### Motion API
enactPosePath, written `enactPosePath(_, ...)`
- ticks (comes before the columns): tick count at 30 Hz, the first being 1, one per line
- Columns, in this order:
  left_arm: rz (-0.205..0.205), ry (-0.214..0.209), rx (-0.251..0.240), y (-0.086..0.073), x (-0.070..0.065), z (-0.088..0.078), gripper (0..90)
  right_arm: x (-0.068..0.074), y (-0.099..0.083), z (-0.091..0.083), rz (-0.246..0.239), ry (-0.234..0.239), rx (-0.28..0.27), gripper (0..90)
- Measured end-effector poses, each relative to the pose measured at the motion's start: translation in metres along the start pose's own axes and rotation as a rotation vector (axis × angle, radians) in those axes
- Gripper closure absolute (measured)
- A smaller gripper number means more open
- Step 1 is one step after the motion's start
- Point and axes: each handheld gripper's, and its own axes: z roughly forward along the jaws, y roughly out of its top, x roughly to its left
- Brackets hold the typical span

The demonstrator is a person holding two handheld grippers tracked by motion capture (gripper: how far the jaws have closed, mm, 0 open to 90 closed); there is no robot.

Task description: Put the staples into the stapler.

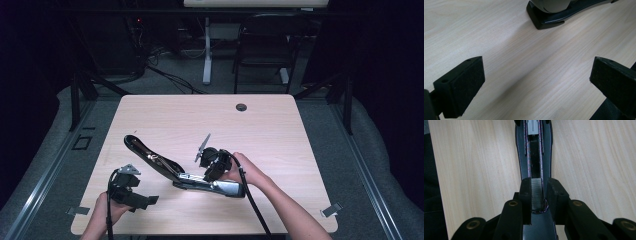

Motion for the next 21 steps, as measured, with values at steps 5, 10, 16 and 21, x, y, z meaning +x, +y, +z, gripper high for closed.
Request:
enactPosePath(5, 0.0, 0.007, -0.007, 0.0, 0.0, -0.001, 0.0, -0.001, -0.001, -0.002, 0.008, -0.006, -0.009, 74.3)
enactPosePath(10, -0.008, 0.015, -0.021, 0.0, 0.001, -0.002, 0.0, -0.001, -0.003, -0.005, 0.015, -0.015, -0.013, 68.9)
enactPosePath(16, -0.017, 0.008, -0.035, 0.001, 0.002, -0.005, 0.0, -0.001, -0.006, -0.012, 0.055, -0.037, -0.03, 48.6)
enactPosePath(21, -0.021, 0.018, -0.045, 0.001, 0.002, -0.005, 0.0, 0.0, -0.014, -0.018, 0.081, -0.054, -0.047, 34.4)
